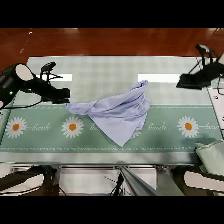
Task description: Fold the shirts.
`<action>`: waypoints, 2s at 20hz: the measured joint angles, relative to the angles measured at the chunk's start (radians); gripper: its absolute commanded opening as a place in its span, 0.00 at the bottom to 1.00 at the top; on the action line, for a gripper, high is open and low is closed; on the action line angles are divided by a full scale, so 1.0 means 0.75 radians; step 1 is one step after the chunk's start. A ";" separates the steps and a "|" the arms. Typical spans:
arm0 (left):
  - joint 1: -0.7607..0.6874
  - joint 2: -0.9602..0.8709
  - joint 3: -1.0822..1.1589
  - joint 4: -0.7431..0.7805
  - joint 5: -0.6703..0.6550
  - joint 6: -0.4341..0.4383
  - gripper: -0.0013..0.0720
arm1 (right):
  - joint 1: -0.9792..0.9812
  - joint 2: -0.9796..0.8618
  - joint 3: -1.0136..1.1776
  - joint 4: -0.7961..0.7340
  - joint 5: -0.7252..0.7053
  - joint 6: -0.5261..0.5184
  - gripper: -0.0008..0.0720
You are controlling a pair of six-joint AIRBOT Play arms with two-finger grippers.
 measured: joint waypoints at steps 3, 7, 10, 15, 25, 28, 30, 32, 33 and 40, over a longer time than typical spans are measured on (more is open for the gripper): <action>0.000 -0.001 0.000 -0.001 -0.001 0.003 0.04 | -0.109 0.012 -0.228 0.280 -0.070 -0.124 0.69; 0.000 -0.001 0.000 -0.002 -0.008 0.006 0.04 | -0.075 -0.002 -0.401 0.503 -0.210 -0.215 0.69; 0.000 -0.001 0.000 -0.003 -0.007 0.006 0.04 | 0.032 -0.046 -0.444 0.596 -0.296 -0.243 0.69; 0.000 -0.001 0.000 -0.021 -0.003 0.006 0.04 | 0.215 -0.105 -0.465 0.749 -0.434 -0.276 0.62; 0.002 0.064 0.130 -0.021 0.023 0.017 0.04 | 0.164 0.040 -0.362 0.744 -0.376 -0.296 0.04; 0.002 0.146 0.286 -0.020 0.027 0.024 0.04 | 0.062 0.216 -0.250 0.721 -0.295 -0.285 0.04; 0.002 0.217 0.408 -0.019 0.039 0.026 0.04 | 0.017 0.345 -0.159 0.713 -0.265 -0.269 0.04; 0.002 0.299 0.537 -0.019 0.058 0.026 0.04 | -0.006 0.466 -0.048 0.700 -0.253 -0.258 0.04; 0.002 0.344 0.605 -0.018 0.071 0.024 0.04 | -0.014 0.522 0.017 0.696 -0.249 -0.245 0.04; 0.002 0.614 0.933 -0.017 0.176 -0.005 0.04 | -0.032 0.750 0.457 0.620 -0.223 -0.137 0.04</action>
